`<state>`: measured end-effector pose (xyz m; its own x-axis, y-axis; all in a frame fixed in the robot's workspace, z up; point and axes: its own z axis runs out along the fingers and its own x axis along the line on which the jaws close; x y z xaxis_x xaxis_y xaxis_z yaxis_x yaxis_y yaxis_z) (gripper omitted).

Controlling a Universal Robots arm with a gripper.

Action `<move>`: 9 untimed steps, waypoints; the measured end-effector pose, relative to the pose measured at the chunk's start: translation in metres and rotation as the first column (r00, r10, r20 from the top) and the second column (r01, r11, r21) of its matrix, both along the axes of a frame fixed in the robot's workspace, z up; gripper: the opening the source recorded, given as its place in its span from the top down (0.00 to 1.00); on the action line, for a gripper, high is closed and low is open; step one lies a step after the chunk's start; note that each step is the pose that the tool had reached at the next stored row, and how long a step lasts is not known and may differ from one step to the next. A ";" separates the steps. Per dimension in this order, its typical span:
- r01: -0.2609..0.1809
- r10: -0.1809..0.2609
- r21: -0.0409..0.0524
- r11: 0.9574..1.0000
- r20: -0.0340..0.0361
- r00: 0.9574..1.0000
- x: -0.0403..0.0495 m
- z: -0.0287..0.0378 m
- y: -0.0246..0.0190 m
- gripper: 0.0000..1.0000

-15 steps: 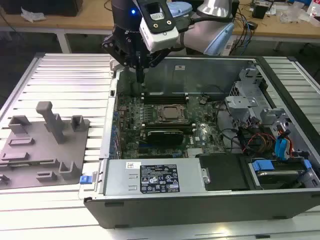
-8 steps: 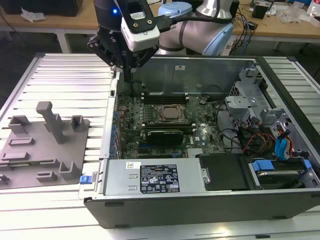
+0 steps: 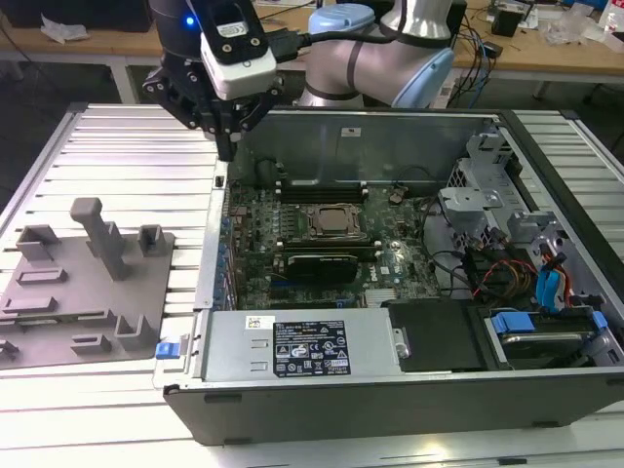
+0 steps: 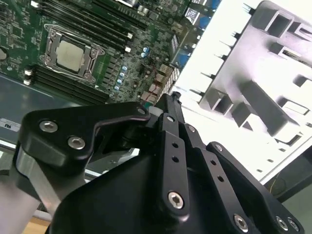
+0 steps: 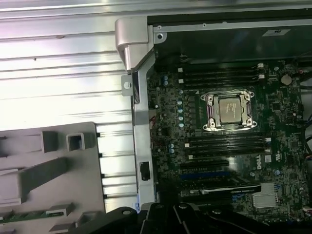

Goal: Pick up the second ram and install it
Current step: 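Reach for the second ram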

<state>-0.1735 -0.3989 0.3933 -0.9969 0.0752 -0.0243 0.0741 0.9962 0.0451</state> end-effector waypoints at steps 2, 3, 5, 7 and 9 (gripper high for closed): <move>0.000 0.000 0.000 1.000 0.000 1.000 -0.0046 0.0000 0.0000 0.89; 0.000 0.000 0.000 1.000 0.000 1.000 -0.0090 0.0000 0.0000 0.89; 0.000 0.000 0.000 1.000 0.000 1.000 -0.0165 -0.0001 0.0000 0.89; 0.000 0.000 0.000 1.000 0.000 1.000 -0.0224 -0.0001 0.0000 0.89; 0.000 0.000 0.000 1.000 0.000 1.000 -0.0280 -0.0001 0.0000 0.89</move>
